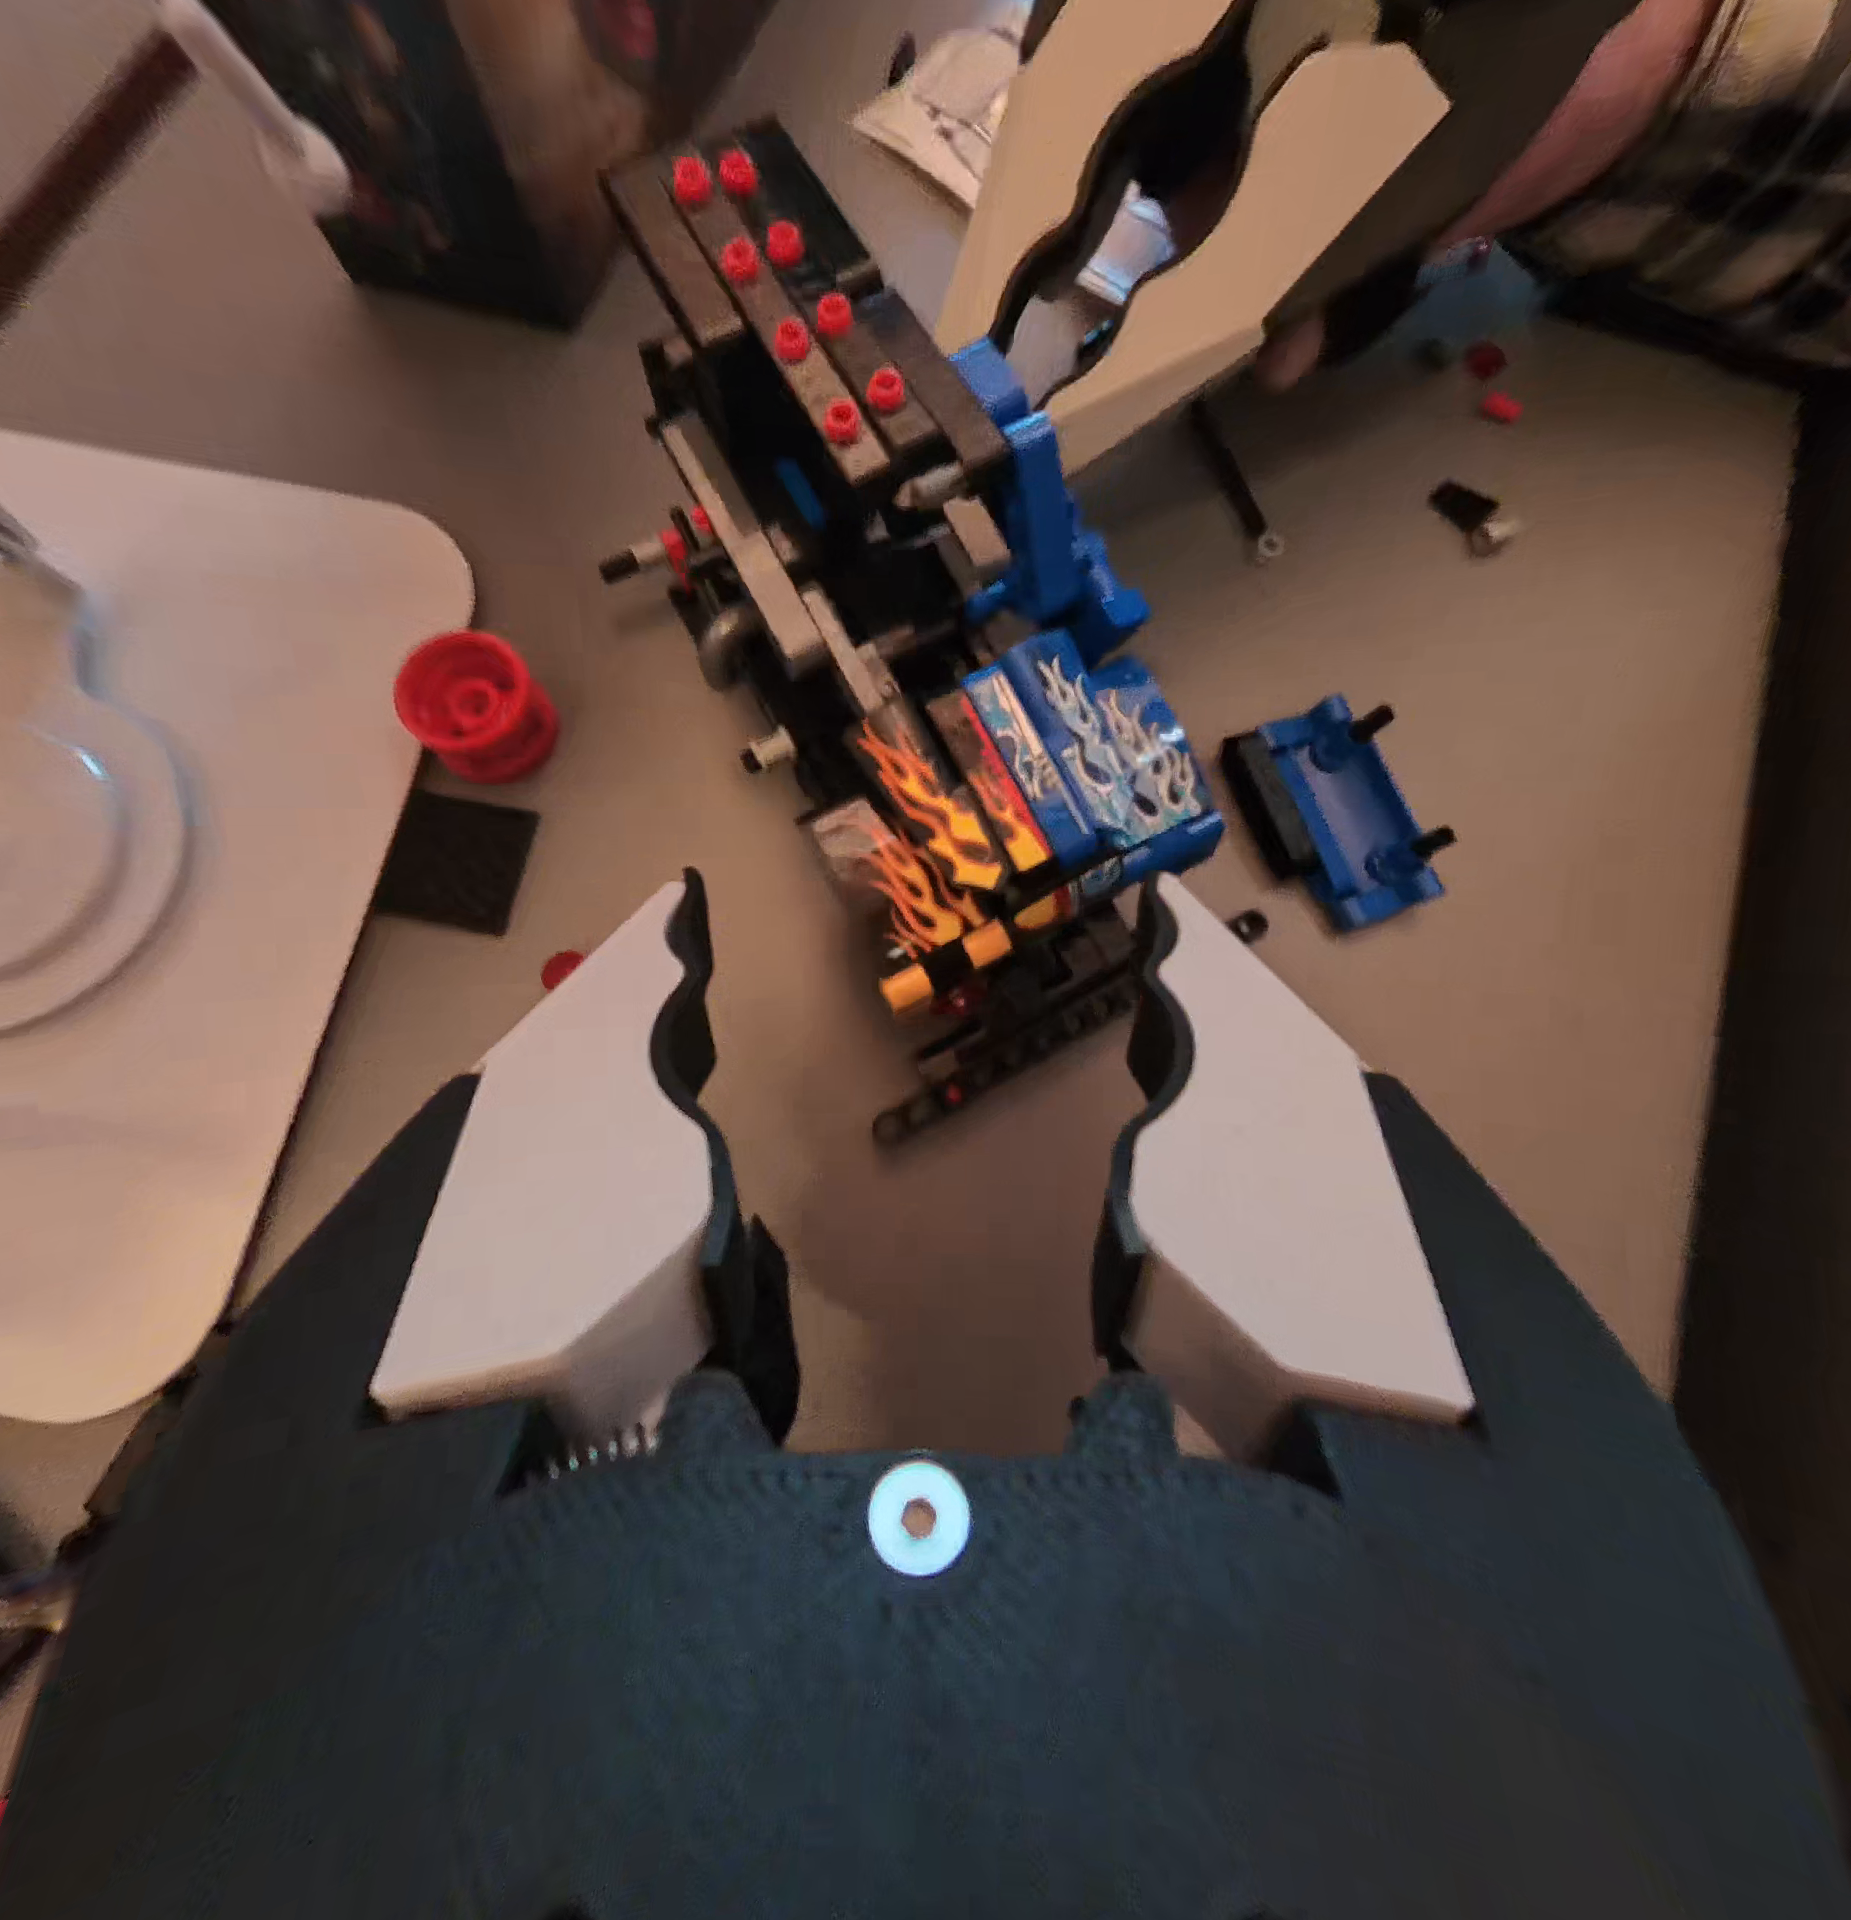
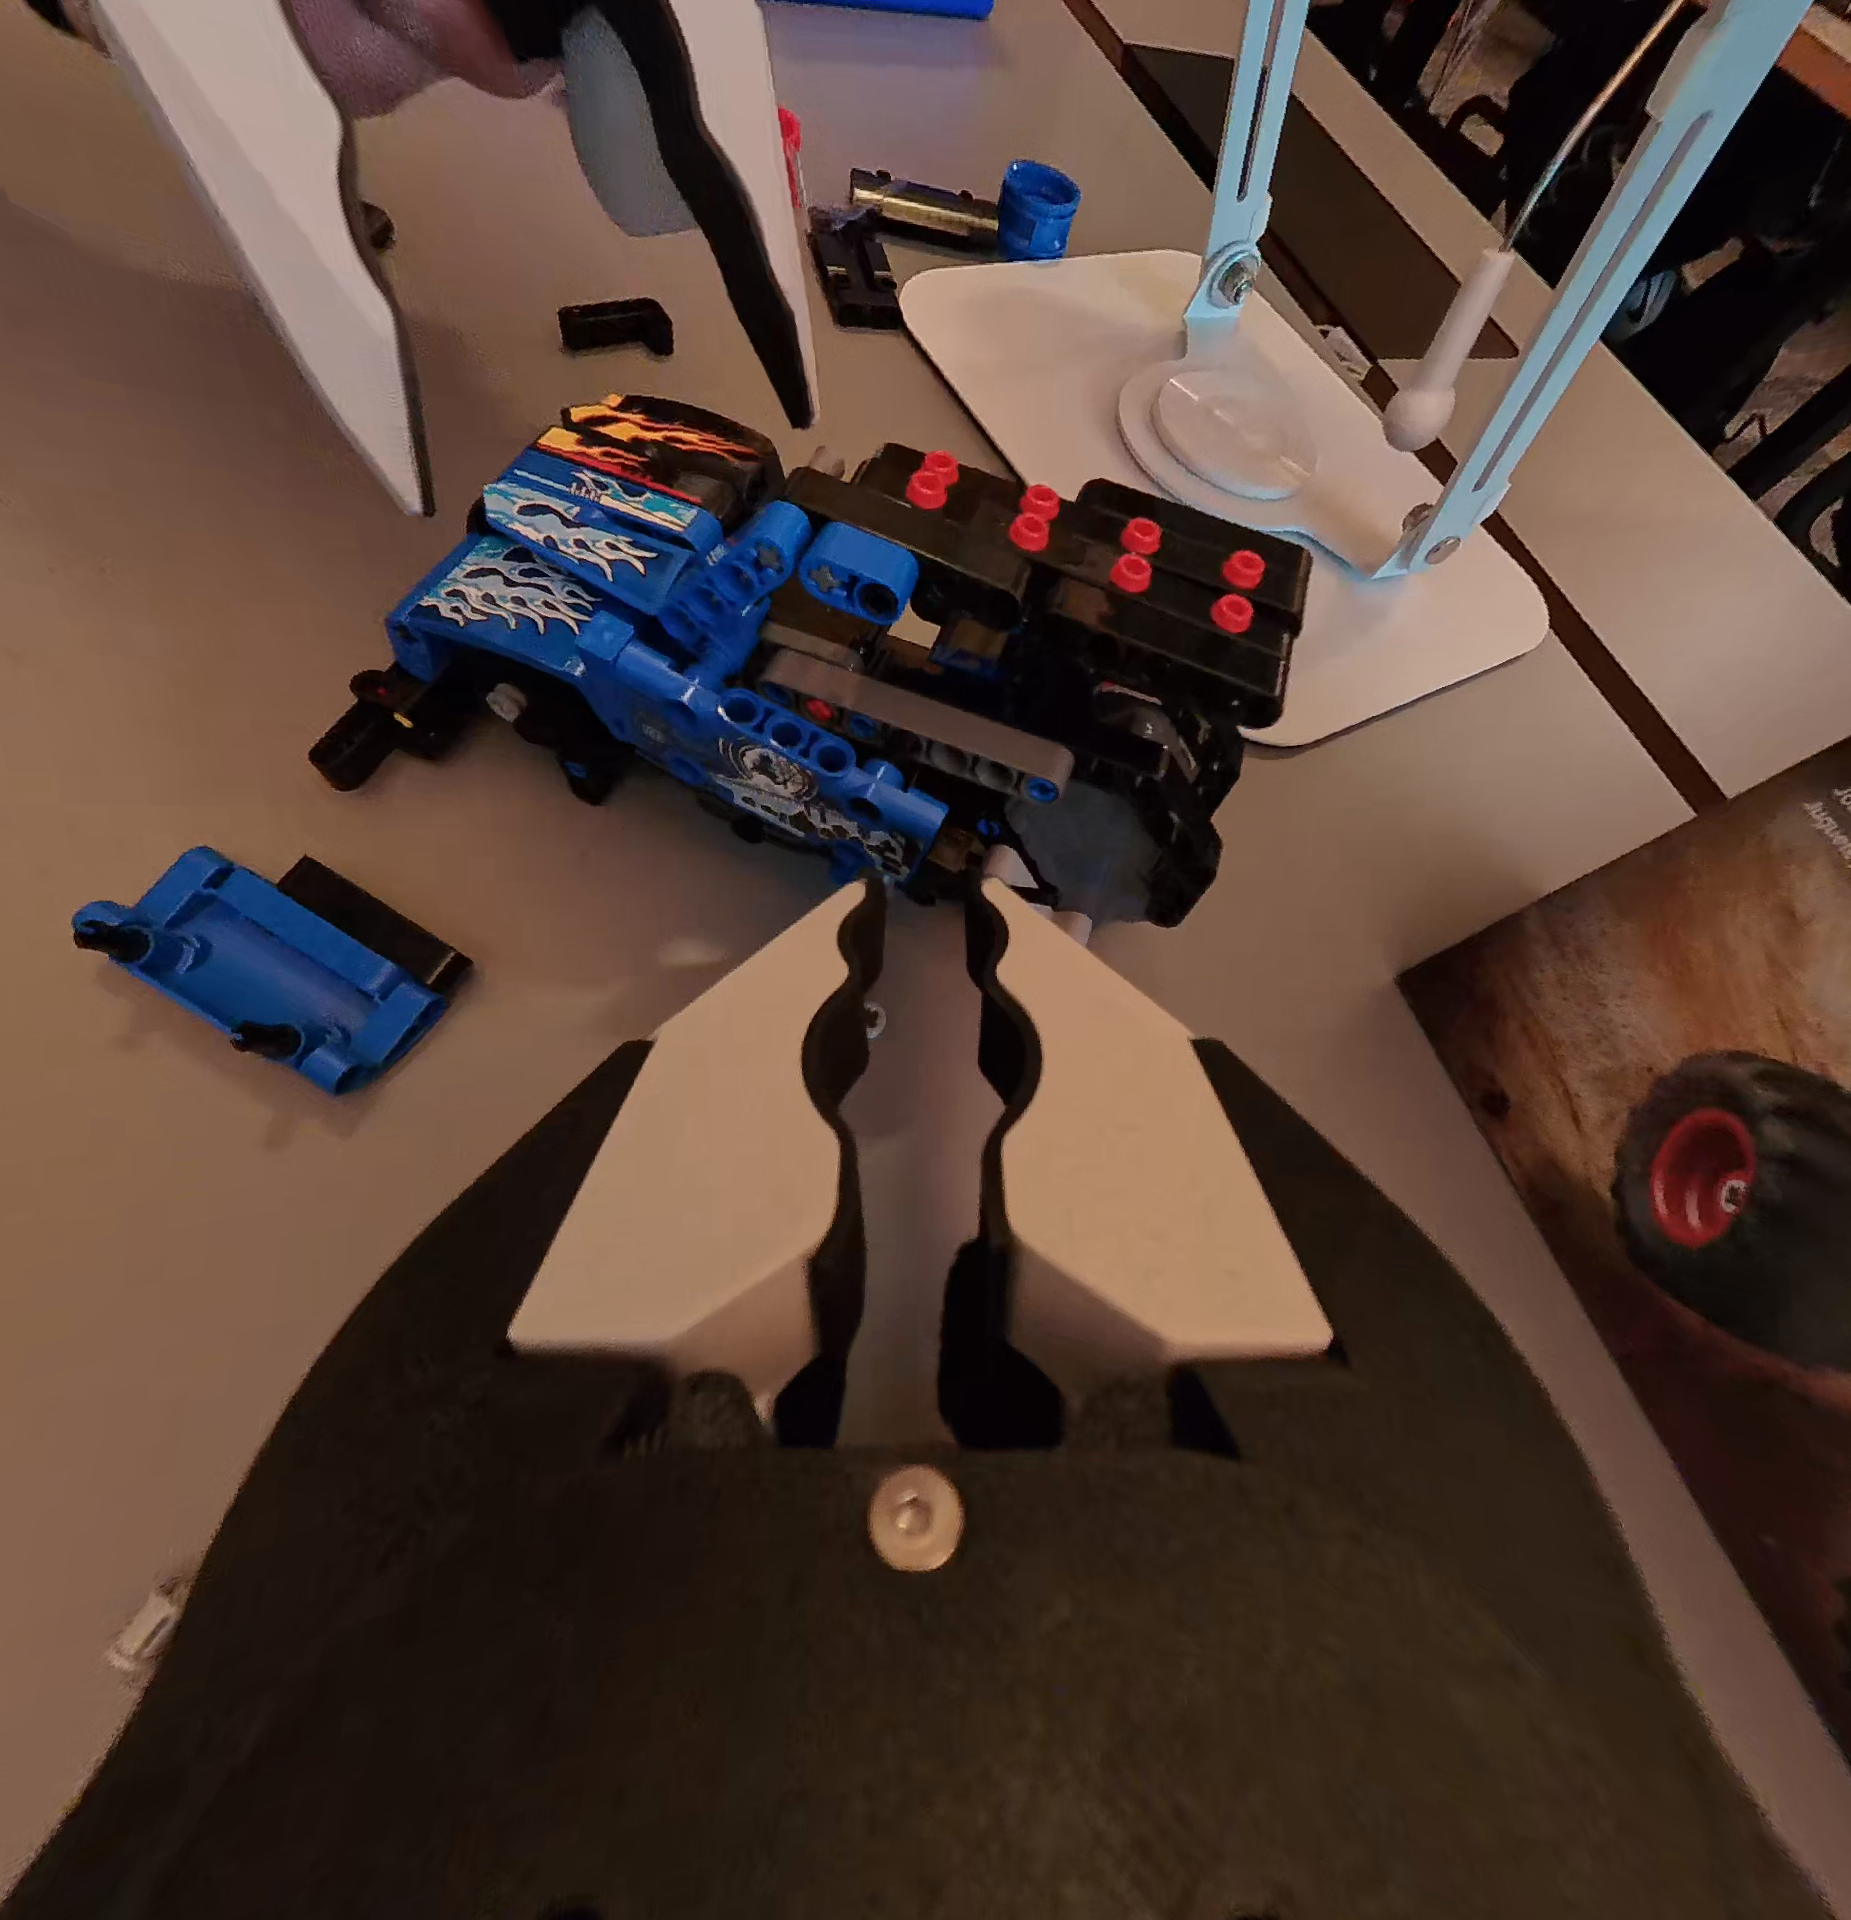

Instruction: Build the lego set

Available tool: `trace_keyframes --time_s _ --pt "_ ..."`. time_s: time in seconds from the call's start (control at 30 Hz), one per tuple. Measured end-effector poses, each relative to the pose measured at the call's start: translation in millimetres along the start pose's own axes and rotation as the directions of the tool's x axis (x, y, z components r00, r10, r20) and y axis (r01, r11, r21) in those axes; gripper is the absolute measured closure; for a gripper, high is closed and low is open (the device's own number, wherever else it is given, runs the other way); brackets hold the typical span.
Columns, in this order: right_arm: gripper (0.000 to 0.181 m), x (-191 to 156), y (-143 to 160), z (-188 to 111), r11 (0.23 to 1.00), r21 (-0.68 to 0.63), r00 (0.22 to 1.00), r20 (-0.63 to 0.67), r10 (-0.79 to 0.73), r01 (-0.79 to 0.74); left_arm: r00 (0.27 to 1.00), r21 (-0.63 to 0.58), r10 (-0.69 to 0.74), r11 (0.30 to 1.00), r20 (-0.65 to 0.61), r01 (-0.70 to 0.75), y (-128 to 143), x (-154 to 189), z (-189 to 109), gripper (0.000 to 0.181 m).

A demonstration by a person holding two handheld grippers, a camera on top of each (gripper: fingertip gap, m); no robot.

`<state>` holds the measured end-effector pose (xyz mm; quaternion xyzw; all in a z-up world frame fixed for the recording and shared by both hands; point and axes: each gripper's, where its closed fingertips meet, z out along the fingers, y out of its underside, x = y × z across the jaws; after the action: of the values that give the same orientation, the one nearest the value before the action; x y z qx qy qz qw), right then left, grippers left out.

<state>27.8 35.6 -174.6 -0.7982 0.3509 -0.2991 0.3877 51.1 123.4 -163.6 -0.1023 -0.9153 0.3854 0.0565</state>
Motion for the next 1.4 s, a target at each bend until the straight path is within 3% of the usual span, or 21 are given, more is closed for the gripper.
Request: trace_keyframes --time_s 0.17,0.5,1.4 --pt "0.166 5 1 -2 1.000 0.005 0.999 -0.029 -0.019 0.019 0.991 0.106 0.048 0.992 0.122 -0.061 -10 -5 3 0.098" --pt "0.166 7 3 0 1.000 -0.003 0.999 -0.034 -0.026 0.026 0.997 0.080 0.067 0.994 0.037 -0.069 6 2 9 0.106" --pt "0.165 7 1 -3 0.999 -0.023 0.999 -0.037 -0.031 0.030 0.989 0.072 0.139 0.987 0.047 -0.143 13 -1 16 0.110"
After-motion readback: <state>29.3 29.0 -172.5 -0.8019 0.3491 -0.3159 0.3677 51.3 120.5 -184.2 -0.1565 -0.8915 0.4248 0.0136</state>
